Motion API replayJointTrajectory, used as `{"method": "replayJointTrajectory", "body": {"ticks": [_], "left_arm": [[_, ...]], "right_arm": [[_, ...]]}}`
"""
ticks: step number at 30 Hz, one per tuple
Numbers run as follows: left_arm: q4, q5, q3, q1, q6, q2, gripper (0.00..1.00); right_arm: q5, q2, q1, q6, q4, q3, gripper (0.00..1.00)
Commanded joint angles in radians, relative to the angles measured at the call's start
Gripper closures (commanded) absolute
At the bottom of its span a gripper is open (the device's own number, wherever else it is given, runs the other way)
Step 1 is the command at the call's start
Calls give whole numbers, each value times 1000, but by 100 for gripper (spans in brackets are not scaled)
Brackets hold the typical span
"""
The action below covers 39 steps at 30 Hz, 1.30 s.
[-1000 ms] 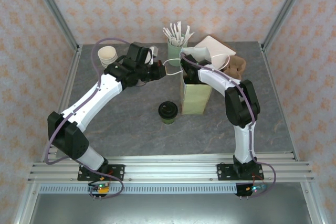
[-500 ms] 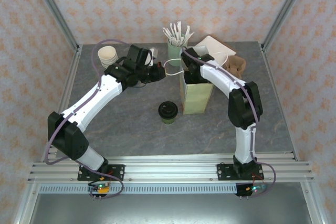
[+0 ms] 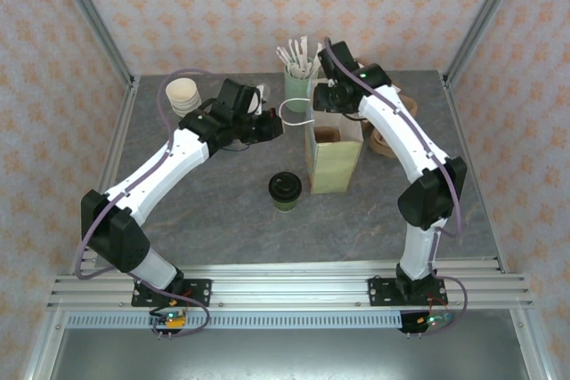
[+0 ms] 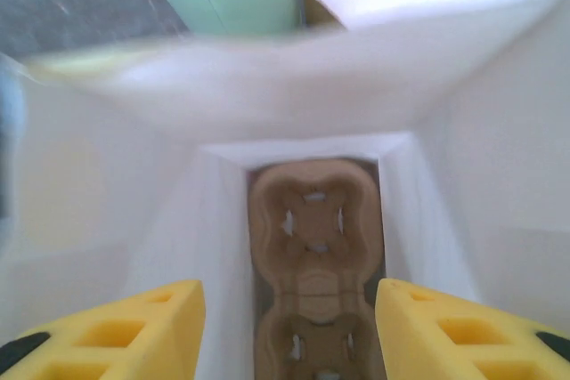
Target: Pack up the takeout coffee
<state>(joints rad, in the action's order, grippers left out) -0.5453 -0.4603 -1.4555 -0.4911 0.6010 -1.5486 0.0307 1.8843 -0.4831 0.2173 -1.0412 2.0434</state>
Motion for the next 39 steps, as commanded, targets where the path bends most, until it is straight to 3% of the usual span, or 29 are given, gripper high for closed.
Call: {"method": "replayJointTrajectory", "body": {"ticks": [1,5,9,15,18,21,28,39], "left_arm": [[27,8,-1,-7,6,38,91],[15,28,-34,-6,-5,47,63],[-33,71,-95,-7,-49,70,43],[-90,170,-105,4,-124,171,28],[-115,216,-54,52,-145,253,25],[-160,211,26,170,-136,337,26],[-209,201,161,353,-139,467,25],[-160,153,222,372,-115,478,25]], "right_arm": [[-14,-73,3,-34,-67,73,45],[6,-181,-14,-62,-22,27,44],[11,-330,-95,-148,86,-114,43],[129,-471,-229,-244,131,-268,39],[142,-467,-330,-290,84,-288,36],[137,-413,-415,-312,21,-290,33],[150,-223,-454,-306,-39,-277,17],[85,36,-444,-353,-186,-141,5]]}}
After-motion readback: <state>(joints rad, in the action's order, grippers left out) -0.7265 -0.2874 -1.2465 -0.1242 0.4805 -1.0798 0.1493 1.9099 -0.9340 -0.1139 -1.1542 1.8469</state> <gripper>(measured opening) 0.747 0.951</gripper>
